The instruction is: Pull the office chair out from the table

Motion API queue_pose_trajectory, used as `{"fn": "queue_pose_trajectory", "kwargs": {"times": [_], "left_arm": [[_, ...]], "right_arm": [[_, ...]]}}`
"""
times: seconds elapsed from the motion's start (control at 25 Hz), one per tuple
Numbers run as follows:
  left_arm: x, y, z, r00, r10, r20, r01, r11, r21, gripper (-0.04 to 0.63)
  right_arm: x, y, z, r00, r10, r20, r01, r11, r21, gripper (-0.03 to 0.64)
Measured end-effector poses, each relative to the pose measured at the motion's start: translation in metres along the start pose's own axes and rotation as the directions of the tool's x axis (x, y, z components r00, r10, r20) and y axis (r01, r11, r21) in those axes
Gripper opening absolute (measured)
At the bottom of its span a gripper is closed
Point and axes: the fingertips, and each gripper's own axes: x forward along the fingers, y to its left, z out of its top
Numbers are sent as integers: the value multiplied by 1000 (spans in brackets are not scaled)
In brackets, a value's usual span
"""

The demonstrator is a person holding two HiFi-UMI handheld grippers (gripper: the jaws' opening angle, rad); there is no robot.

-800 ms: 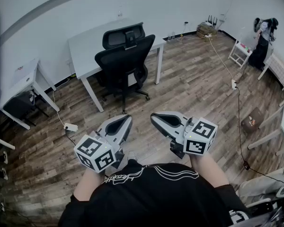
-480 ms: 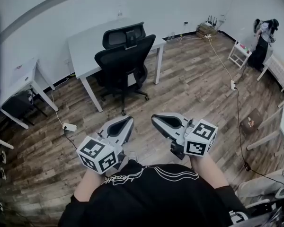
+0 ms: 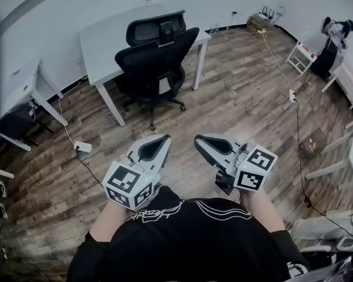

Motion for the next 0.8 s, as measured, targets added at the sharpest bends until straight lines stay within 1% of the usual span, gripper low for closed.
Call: {"fn": "queue_pose_trajectory", "kwargs": {"times": [0.16, 0.24, 0.32, 0.4, 0.6, 0.72, 0.8], "left_arm": [[22, 33, -2, 999, -44, -7, 44, 999, -2, 6], [36, 57, -5, 998, -53, -17, 53, 999, -7, 6], [49, 83, -10, 998, -47, -36, 47, 999, 1, 6], [60, 109, -14, 998, -40, -54, 41, 999, 18, 6], [75, 173, -11, 997, -39, -63, 40, 999, 16, 6], [77, 209, -5, 998, -5, -55, 6, 1000, 18, 6], [78, 225, 0, 999, 9, -47, -8, 1000, 23, 6]], "right_arm": [[28, -26, -4, 1000, 13, -22, -13, 999, 31, 36], [45, -51, -3, 1000, -15, -21, 16, 999, 49, 35], [61, -82, -2, 998, -68, -13, 68, 994, 84, 37], [79, -107, -2, 995, -100, -21, 101, 990, 99, 37], [135, -144, 8, 994, -91, -53, 97, 988, 117, 37], [160, -154, 16, 994, -92, -56, 98, 989, 114, 37], [169, -160, 20, 994, -95, -52, 100, 988, 115, 37]]}}
